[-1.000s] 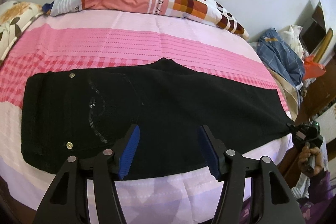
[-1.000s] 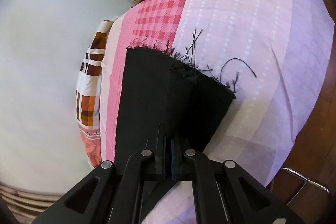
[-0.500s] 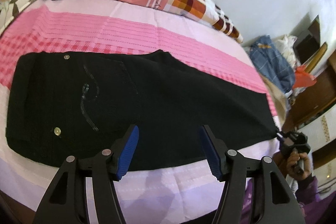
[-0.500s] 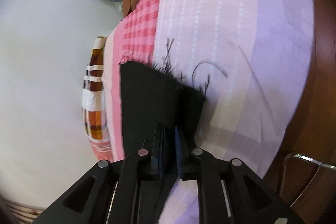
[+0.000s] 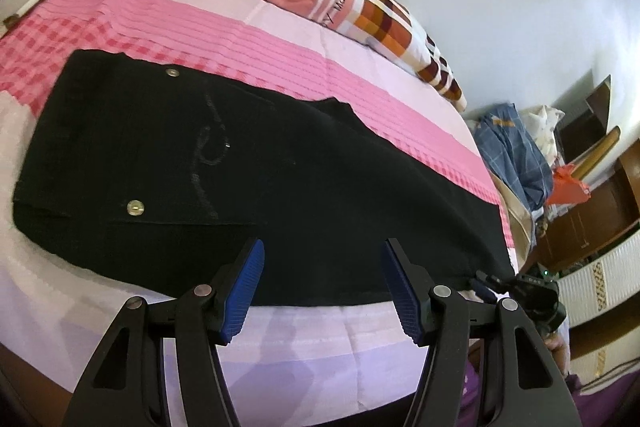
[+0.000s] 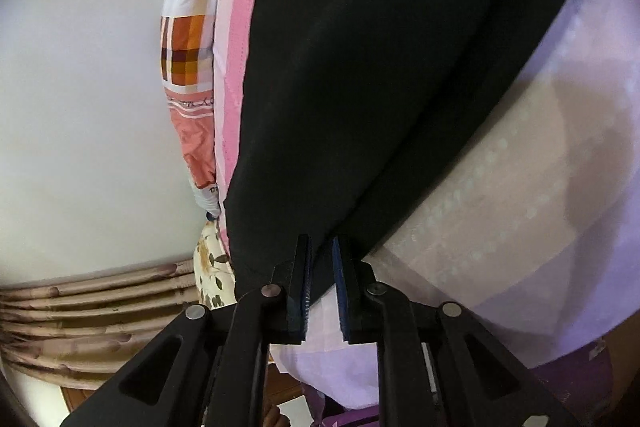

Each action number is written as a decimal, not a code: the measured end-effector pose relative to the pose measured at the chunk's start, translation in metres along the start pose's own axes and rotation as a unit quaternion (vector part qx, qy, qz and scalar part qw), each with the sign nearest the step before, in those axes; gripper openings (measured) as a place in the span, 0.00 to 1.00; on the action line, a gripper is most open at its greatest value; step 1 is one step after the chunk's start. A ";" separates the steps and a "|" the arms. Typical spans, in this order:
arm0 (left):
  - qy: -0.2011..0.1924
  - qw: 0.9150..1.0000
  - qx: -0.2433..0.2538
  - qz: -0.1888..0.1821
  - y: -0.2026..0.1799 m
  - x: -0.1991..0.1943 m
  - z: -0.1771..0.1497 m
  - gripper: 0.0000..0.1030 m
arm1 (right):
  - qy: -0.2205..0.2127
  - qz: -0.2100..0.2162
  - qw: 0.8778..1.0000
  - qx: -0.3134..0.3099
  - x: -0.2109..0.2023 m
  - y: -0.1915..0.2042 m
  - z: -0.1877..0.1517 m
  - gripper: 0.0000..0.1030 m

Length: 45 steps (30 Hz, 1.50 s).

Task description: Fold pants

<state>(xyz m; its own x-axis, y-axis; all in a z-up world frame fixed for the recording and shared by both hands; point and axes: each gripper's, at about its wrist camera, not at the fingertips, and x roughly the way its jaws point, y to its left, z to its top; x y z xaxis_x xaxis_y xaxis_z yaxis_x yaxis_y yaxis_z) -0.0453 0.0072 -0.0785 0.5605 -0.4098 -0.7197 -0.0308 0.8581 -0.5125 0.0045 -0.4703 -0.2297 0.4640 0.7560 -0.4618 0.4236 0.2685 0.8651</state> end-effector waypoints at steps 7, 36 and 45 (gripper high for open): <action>0.014 1.000 -0.003 0.010 0.005 0.008 -0.004 0.60 | -0.007 -0.011 1.000 -0.013 0.013 0.012 0.002 0.25; -0.035 0.986 -0.135 0.095 0.101 -0.053 -0.007 0.60 | 0.025 -0.028 0.998 -0.043 0.027 0.013 -0.012 0.06; -0.024 0.983 -0.162 0.081 0.122 -0.047 -0.007 0.60 | 0.029 -0.023 0.999 -0.037 0.028 0.011 -0.011 0.06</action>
<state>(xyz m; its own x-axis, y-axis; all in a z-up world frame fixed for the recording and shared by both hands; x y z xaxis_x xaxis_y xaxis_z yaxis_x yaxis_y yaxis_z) -0.0816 0.1290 -0.1106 0.5649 -0.2535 -0.7853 -0.3803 0.7646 -0.5204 0.0135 -0.4393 -0.2305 0.3986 0.7745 -0.4911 0.3832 0.3459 0.8565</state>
